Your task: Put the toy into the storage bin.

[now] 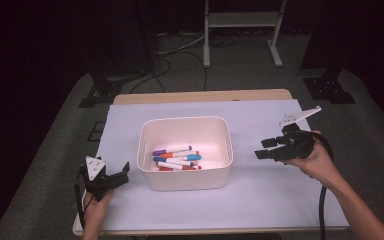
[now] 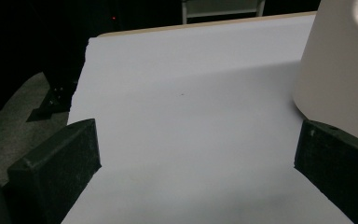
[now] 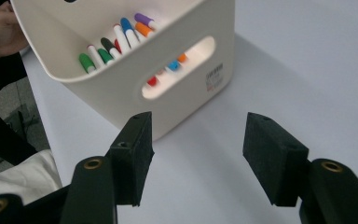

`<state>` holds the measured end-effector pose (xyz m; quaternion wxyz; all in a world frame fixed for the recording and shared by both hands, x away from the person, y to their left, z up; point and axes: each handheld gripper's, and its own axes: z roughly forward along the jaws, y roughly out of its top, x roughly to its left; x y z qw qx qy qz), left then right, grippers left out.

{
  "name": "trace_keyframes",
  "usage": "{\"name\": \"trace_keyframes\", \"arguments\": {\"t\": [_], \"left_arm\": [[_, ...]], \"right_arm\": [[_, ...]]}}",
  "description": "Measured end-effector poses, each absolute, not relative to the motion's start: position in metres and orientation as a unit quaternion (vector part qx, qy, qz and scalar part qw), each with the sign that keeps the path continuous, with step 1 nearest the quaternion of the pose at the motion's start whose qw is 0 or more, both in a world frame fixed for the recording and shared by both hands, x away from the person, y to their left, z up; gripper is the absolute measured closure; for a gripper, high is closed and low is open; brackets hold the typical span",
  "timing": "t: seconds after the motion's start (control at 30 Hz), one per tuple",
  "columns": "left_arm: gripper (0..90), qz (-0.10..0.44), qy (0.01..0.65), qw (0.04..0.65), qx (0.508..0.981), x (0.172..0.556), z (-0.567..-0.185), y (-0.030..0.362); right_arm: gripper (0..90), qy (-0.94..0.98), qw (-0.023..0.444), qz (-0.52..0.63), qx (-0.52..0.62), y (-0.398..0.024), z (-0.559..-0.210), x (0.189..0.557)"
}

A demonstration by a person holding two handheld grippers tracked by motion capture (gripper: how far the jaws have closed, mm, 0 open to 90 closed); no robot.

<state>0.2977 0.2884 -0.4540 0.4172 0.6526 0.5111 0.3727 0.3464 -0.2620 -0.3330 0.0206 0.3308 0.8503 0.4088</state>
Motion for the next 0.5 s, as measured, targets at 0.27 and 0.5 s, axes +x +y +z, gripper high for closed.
{"name": "trace_keyframes", "arguments": {"t": [0.27,0.5], "left_arm": [[0.0,0.371,0.513,0.416,0.653,0.298,-0.454,0.289],[0.0,0.370,0.514,0.416,0.652,0.298,-0.454,0.289]], "right_arm": [[38.9,0.836,-0.001,0.408,0.366,-0.283,-0.367,0.341],[38.2,0.827,-0.001,0.408,0.387,-0.299,-0.386,0.332]]}}
